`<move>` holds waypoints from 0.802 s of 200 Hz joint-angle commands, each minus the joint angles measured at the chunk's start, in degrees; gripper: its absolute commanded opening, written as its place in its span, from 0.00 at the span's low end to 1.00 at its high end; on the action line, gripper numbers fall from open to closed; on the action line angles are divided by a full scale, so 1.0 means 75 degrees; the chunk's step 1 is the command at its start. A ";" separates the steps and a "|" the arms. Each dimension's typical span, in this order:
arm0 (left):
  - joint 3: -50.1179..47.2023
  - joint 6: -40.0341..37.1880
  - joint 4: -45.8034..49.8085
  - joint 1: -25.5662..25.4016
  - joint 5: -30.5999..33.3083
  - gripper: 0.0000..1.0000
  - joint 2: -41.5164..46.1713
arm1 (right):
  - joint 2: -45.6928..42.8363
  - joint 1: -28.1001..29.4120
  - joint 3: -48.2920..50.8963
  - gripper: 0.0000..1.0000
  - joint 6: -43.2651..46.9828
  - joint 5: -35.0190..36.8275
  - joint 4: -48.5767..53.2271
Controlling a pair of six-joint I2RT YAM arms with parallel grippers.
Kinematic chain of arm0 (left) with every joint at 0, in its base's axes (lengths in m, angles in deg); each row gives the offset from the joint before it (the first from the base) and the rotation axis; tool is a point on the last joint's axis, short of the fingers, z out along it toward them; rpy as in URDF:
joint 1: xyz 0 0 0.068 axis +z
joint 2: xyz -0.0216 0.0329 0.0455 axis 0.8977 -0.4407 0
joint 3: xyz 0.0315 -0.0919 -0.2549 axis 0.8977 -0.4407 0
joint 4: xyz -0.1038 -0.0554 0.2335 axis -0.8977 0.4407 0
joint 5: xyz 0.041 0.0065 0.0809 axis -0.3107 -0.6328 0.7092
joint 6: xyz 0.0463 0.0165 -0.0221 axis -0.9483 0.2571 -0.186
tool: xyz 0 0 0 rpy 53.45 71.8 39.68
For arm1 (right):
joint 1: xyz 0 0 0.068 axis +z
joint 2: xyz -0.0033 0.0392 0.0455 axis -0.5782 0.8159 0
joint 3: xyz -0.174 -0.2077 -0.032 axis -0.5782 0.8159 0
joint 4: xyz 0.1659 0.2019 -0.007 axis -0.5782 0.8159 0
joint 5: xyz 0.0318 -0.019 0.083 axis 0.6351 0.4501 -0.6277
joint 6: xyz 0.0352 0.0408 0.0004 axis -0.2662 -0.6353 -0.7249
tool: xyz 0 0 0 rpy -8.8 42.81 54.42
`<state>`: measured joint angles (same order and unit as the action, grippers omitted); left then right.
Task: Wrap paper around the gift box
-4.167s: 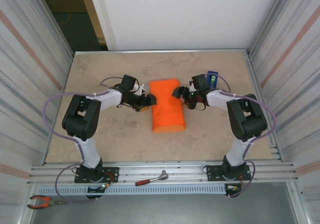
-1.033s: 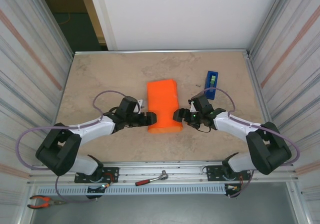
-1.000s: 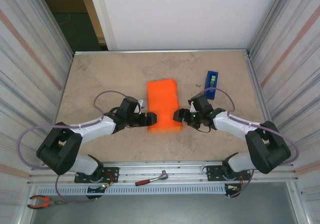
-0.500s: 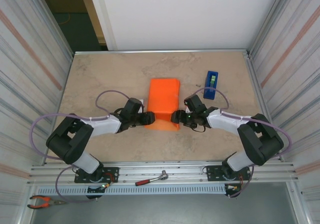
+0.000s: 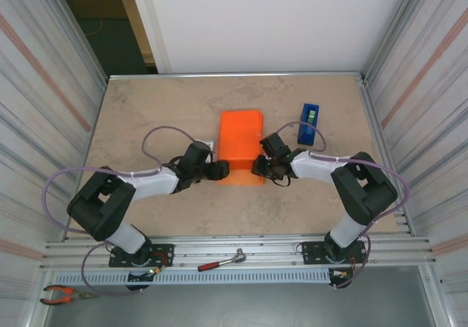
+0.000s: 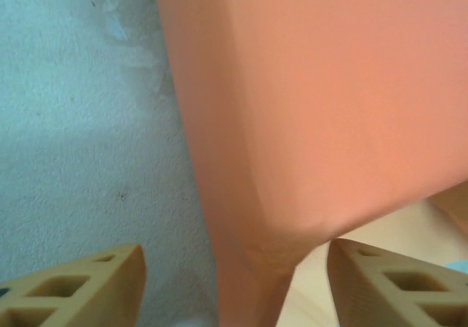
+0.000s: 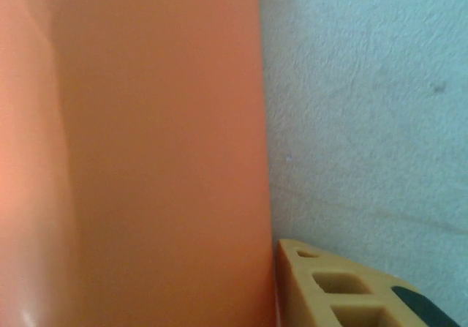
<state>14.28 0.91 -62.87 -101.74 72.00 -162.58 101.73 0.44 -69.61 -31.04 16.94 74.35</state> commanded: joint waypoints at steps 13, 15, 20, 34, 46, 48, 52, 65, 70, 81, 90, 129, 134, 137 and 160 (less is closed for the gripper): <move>0.0370 -0.0343 0.0459 0.0007 0.0140 0.75 0.0226 | 0.0208 0.0005 -0.0268 0.32 0.0164 0.0294 0.0302; 0.0388 -0.0344 0.0471 0.0011 0.0123 0.74 0.0186 | 0.0203 -0.0004 -0.0269 0.32 0.0165 0.0291 0.0301; 0.0428 -0.0344 0.0477 0.0025 0.0086 0.73 0.0122 | 0.0220 -0.0012 -0.0279 0.32 0.0187 0.0285 0.0320; 0.0482 -0.0335 0.0405 0.0036 0.0006 0.64 -0.0112 | 0.0231 -0.0038 -0.0281 0.31 0.0216 0.0246 0.0332; 0.0491 -0.0321 0.0234 0.0036 -0.0074 0.55 -0.0329 | 0.0247 -0.0053 -0.0291 0.30 0.0228 0.0223 0.0344; 0.0495 -0.0311 0.0215 0.0036 -0.0083 0.53 -0.0366 | 0.0254 -0.0060 -0.0284 0.30 0.0240 0.0226 0.0344; 0.0511 -0.0309 0.0158 0.0036 -0.0090 0.50 -0.0436 | 0.0254 -0.0058 -0.0297 0.30 0.0247 0.0217 0.0344; 0.0524 -0.0298 -0.0024 0.0024 -0.0050 0.41 -0.0663 | 0.0294 -0.0073 -0.0309 0.29 0.0273 0.0148 0.0320; 0.0524 -0.0285 -0.0094 0.0006 -0.0022 0.37 -0.0743 | 0.0313 -0.0082 -0.0336 0.28 0.0302 0.0112 0.0321; 0.0534 -0.0281 -0.0226 -0.0035 0.0080 0.30 -0.0870 | 0.0385 -0.0079 -0.0383 0.26 0.0336 0.0057 0.0313; 0.0570 -0.0285 -0.0243 -0.0089 0.0212 0.23 -0.0940 | 0.0467 -0.0077 -0.0451 0.24 0.0361 -0.0007 0.0321; 0.0507 -0.0171 -0.0115 -0.0239 0.0711 0.05 -0.0765 | 0.0424 -0.0030 -0.0550 0.21 0.0415 -0.0080 0.0430; 0.0479 -0.0143 -0.0108 -0.0251 0.0756 0.04 -0.0741 | 0.0394 -0.0028 -0.0558 0.21 0.0414 -0.0078 0.0448; 0.0471 -0.0144 -0.0113 -0.0256 0.0762 0.04 -0.0720 | 0.0377 -0.0024 -0.0562 0.20 0.0419 -0.0076 0.0468; 0.0351 -0.0022 -0.0119 -0.0377 0.0867 0.00 -0.0536 | 0.0184 0.0003 -0.0531 0.22 0.0423 -0.0044 0.0598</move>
<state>17.39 -0.44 -63.05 -103.55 75.63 -169.29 103.70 0.01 -72.38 -29.29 16.94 78.11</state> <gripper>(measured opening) 0.064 0.204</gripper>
